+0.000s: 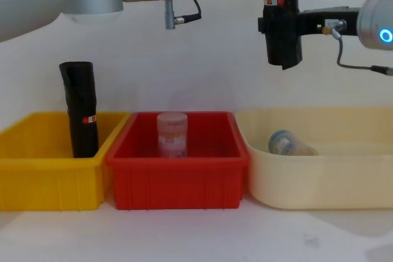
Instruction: Pick up the garbage bag with the one hand and transfer it to the other hand.
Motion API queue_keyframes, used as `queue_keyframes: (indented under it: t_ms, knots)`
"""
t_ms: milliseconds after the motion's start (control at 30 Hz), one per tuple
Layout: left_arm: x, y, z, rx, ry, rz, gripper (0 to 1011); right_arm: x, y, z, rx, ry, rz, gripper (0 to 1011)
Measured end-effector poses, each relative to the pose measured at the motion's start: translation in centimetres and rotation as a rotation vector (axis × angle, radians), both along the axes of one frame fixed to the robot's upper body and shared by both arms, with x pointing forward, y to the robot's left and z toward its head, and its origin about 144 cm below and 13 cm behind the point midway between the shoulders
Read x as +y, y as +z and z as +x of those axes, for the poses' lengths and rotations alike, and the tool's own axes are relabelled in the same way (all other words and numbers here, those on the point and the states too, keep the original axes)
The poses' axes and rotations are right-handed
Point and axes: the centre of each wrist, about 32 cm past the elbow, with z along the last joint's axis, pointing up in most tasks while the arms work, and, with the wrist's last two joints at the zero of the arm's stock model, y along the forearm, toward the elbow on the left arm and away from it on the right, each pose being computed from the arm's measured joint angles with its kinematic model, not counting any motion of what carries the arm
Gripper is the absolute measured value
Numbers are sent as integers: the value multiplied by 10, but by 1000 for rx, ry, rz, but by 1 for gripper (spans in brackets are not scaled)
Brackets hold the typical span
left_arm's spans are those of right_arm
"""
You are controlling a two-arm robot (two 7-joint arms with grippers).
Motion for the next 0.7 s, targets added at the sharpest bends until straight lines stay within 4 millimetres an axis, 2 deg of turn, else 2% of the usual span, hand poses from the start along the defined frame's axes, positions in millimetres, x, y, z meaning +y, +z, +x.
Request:
queue_keyframes:
  t_ms: [300, 700]
  knots:
    - [0, 0, 0, 0, 0, 0, 387, 5, 2, 5, -12, 2, 6, 998]
    - [0, 0, 0, 0, 0, 0, 387, 7, 3, 8, -17, 2, 9, 694]
